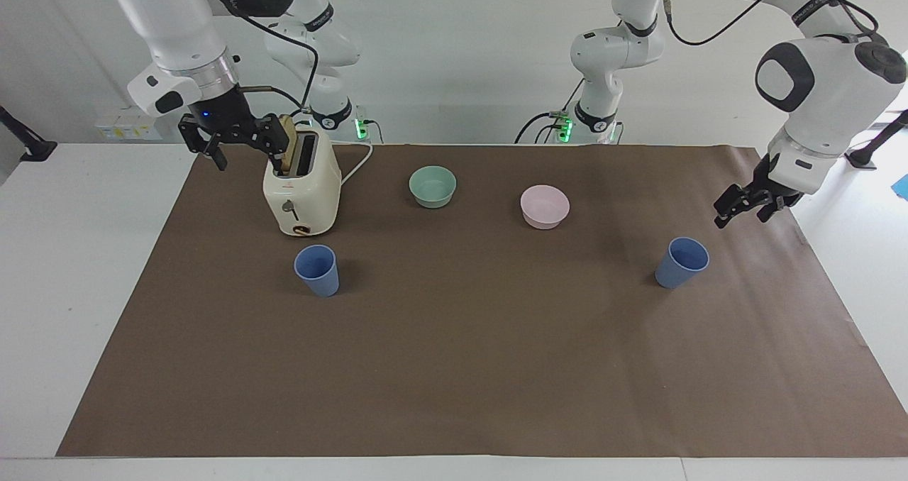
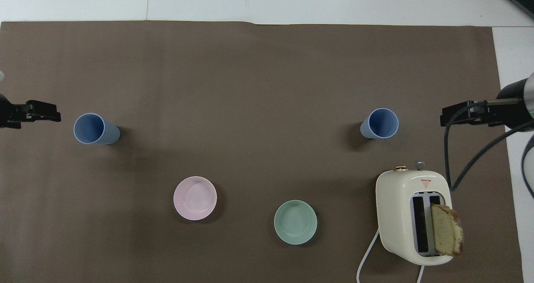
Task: Stack blue cups with both arms
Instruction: 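Reach the left gripper to the nearby blue cup and grasp it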
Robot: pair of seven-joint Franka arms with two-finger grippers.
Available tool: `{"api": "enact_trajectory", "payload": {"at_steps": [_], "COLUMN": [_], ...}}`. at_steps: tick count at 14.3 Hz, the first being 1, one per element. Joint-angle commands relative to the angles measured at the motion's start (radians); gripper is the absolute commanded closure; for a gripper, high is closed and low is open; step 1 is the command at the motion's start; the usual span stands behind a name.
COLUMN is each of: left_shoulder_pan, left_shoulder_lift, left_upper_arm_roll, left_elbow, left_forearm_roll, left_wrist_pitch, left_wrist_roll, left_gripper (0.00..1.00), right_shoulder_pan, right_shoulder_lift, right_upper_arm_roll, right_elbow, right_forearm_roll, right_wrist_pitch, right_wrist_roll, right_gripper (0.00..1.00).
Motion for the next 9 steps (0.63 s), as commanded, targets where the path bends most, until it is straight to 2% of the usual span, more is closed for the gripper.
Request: {"api": "enact_trajectory", "payload": {"at_steps": [1,3,9], "left_shoulder_pan": [0.029,0.031,0.014], "left_shoulder_lift": [0.051,0.050,0.055], "left_upper_arm_roll": [-0.010,-0.010,-0.011], "left_elbow": [-0.084,-0.145,-0.174], "left_forearm_roll": [-0.010,-0.012,-0.035], "left_wrist_pitch": [0.131,0.203,0.208], "left_wrist_roll": [-0.002,-0.011,-0.042], "left_gripper": [0.00,0.00,0.00], "right_shoulder_pan": [-0.012,-0.012,-0.012], "right_shoulder_lift": [-0.001,-0.001,-0.001], "right_upper_arm_roll": [0.008,0.008,0.008], "right_elbow": [0.001,0.001,0.001], "right_forearm_roll": [0.017,0.017,0.017], "right_wrist_pitch": [-0.001,-0.001,-0.001], "right_wrist_roll": [-0.007,-0.007,-0.007], "right_gripper": [0.00,0.00,0.00]}}
